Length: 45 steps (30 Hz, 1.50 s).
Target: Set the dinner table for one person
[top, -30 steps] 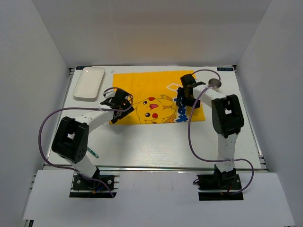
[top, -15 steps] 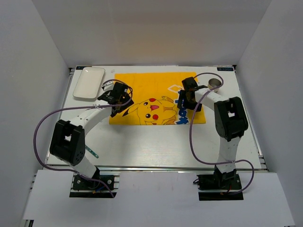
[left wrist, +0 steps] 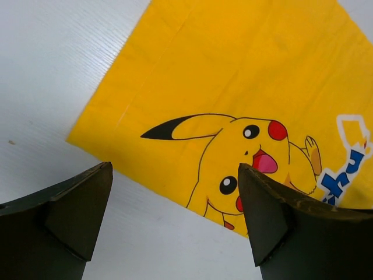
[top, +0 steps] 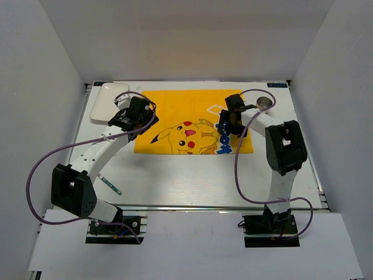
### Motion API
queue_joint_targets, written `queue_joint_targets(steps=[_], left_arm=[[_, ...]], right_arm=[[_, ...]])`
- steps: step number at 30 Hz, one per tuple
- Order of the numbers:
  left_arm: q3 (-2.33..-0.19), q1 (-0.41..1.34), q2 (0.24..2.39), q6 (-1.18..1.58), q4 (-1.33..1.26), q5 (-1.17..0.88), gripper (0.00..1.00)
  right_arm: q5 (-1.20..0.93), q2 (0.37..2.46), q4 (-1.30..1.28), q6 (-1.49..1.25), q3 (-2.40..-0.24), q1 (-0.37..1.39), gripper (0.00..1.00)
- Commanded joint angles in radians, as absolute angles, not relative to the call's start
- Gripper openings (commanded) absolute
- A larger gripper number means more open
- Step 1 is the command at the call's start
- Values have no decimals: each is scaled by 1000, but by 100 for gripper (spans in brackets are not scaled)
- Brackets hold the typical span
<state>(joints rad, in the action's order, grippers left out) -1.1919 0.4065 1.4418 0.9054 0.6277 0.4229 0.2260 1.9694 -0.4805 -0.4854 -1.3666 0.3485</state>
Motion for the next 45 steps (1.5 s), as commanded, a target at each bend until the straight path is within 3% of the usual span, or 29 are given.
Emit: queue_joint_targets(steps=[1,6,10,17,20,33,45], left_arm=[[-1197,377,1413,990,683,477,98],[-1134,319,1364,1108,608,473,98],[-1117,235,1367,1170,551,459,98],[-1179,-6,1590,1213,408,160,98],[-1181,-57,1637,1216,345,159,98],[-1390,-190,1928,1115,334,143,97],[-1448,-229,2057,1114,339,163,85]], right_arm=[[151,1867,-462,-437,-1454,354,89],[-70,1657,-393,-319,-1450,388,89],[-364,1426,-278,-322,-1237,407,89],[-547,909,-92,-434,-841,425,89],[-639,791,-81,-440,-760,426,89],[-634,683,-219,-382,-738,426,89],[-638,749,-146,-406,-741,428,89]])
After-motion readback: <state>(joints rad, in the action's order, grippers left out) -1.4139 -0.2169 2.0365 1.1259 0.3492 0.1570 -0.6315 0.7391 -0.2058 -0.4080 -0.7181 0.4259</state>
